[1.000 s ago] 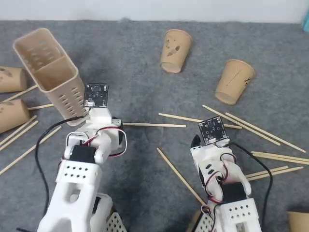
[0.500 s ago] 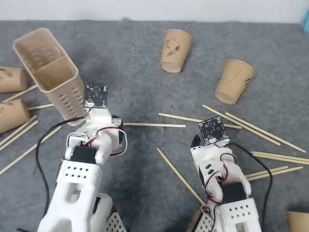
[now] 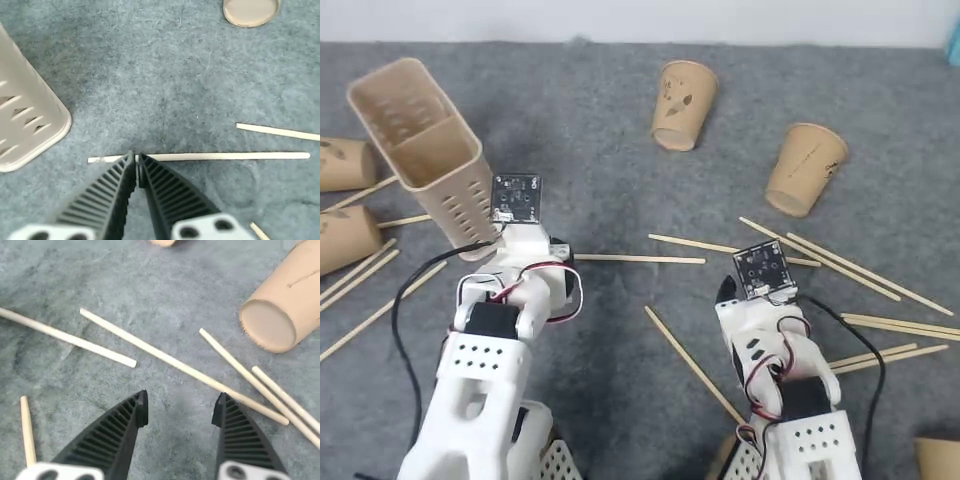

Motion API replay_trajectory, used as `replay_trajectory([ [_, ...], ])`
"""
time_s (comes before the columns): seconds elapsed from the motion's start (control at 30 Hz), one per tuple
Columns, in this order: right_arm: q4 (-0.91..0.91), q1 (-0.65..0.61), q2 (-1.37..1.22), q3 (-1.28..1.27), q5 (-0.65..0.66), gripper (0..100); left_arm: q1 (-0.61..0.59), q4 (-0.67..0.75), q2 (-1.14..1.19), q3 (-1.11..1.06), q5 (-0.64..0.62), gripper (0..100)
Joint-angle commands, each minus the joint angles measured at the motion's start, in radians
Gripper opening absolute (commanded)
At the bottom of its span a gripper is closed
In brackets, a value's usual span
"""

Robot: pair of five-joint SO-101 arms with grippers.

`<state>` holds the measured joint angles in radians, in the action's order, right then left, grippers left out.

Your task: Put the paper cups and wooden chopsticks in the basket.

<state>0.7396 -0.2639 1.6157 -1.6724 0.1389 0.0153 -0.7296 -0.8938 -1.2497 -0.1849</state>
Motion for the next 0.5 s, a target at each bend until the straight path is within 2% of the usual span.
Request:
replay_trajectory([
  [0.0, -0.085, 0.096, -0.038, -0.018, -0.002, 22.3, 0.049, 0.040, 0.008, 0.042, -0.008, 1],
  [0.17, -0.142, 0.073, -0.147, -0.006, -0.009, 22.3, 0.089, 0.044, 0.008, 0.054, -0.008, 1],
  [0.47, -0.039, 0.053, -0.246, 0.091, -0.012, 22.3, -0.080, 0.037, 0.003, 0.059, -0.005, 1],
])
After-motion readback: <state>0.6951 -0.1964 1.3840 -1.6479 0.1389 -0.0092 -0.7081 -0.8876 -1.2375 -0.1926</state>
